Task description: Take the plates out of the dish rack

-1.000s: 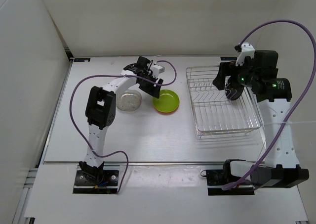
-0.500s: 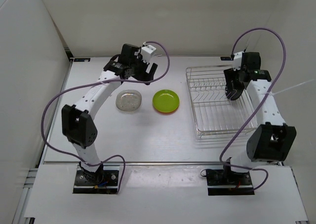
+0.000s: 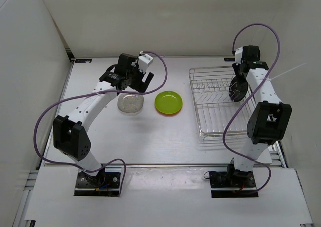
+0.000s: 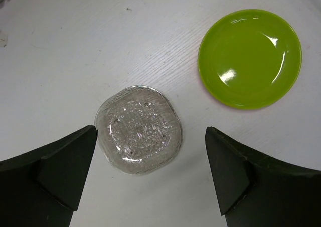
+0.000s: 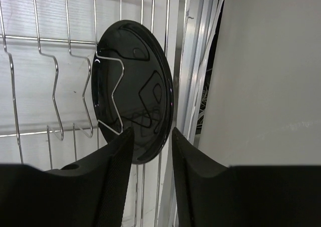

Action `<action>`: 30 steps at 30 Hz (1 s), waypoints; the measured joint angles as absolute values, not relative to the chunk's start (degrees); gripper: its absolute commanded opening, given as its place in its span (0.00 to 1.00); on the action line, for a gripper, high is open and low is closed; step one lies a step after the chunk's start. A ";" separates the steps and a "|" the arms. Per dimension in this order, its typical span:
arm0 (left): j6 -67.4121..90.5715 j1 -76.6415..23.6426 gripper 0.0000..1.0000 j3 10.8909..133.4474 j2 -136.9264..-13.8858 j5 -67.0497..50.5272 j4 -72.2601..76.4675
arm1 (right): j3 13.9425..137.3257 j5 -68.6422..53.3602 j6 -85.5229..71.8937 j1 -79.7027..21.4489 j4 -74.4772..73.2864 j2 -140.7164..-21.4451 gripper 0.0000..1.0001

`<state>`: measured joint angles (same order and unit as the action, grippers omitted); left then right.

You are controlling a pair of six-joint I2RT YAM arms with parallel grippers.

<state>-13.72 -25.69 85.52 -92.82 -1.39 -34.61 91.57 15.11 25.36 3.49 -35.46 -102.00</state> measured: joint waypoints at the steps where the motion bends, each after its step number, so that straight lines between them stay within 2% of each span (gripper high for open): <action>1: -13.76 -25.69 1.00 85.49 -92.82 -1.21 -34.50 | 91.92 15.20 25.56 3.49 -35.40 -102.63 0.40; 22: -14.13 -25.69 1.00 85.49 -92.77 -0.38 -33.80 | 96.75 17.74 26.17 4.05 -34.11 -109.91 0.42; 25: -14.13 -25.69 1.00 85.49 -92.77 -0.40 -33.80 | 96.75 17.91 26.17 4.34 -34.11 -110.21 0.33; 26: -14.13 -25.69 1.00 85.49 -92.77 -0.40 -33.80 | 96.75 17.93 26.15 4.43 -34.11 -110.26 0.26; 30: -14.13 -25.69 1.00 85.49 -92.77 -0.38 -33.80 | 96.75 18.09 26.00 4.49 -34.09 -110.26 0.17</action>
<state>-14.13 -25.69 85.49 -92.77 -0.38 -33.80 96.75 18.09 26.00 4.49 -34.09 -110.26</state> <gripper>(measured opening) 0.997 0.214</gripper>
